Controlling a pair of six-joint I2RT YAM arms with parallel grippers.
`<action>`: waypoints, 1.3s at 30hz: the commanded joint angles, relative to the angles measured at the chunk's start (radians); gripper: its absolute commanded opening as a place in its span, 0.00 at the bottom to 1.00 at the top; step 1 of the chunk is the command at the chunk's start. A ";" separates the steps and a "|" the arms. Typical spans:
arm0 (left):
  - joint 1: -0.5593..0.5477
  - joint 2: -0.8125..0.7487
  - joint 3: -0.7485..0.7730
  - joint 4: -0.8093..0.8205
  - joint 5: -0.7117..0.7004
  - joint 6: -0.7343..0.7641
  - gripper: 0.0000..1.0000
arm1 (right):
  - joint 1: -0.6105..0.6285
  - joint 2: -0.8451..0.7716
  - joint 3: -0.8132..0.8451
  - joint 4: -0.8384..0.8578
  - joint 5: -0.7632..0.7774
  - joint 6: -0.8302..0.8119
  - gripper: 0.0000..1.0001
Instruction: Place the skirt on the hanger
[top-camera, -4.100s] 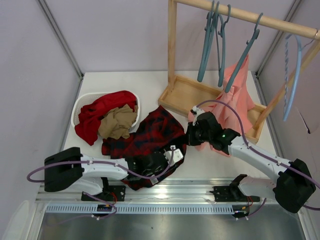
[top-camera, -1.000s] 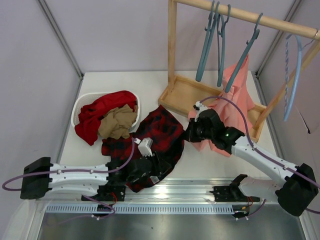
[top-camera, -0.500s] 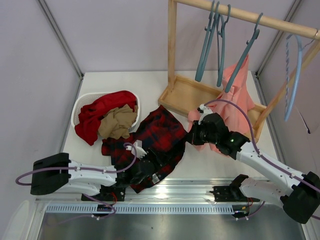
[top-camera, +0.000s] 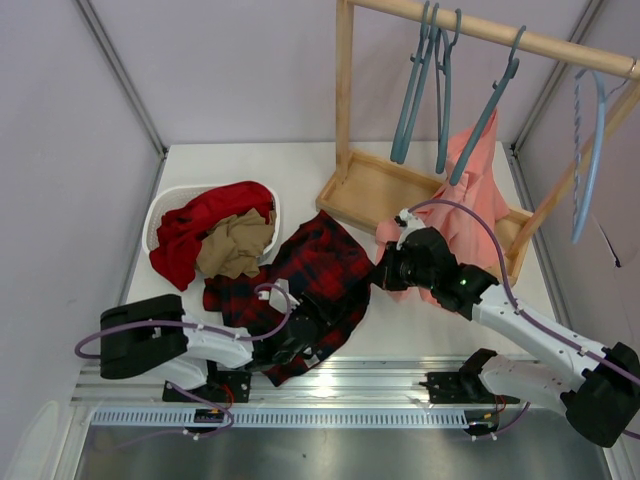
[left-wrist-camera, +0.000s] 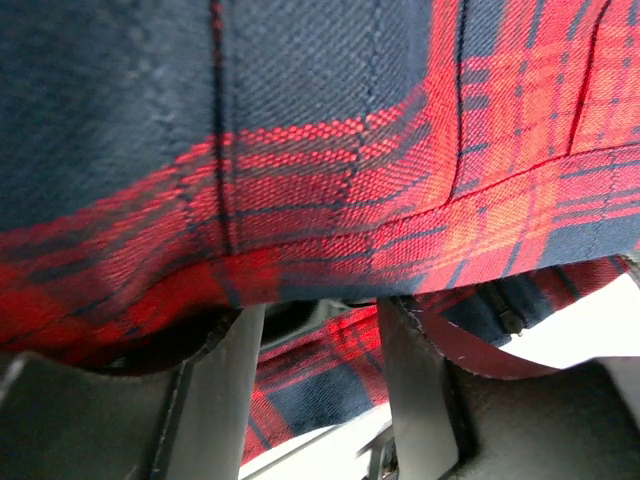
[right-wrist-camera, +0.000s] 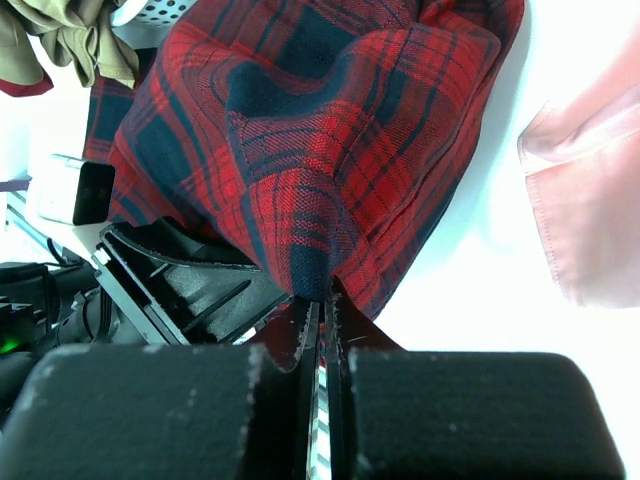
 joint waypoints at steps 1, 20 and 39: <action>0.014 0.030 0.018 0.139 -0.034 0.004 0.54 | 0.002 0.000 0.000 0.048 -0.001 0.001 0.00; 0.085 0.143 -0.027 0.472 -0.034 0.191 0.11 | -0.013 0.041 -0.001 0.056 -0.010 -0.005 0.00; 0.028 -0.447 -0.128 0.382 0.122 0.905 0.00 | 0.031 0.044 0.108 -0.007 -0.061 0.076 0.00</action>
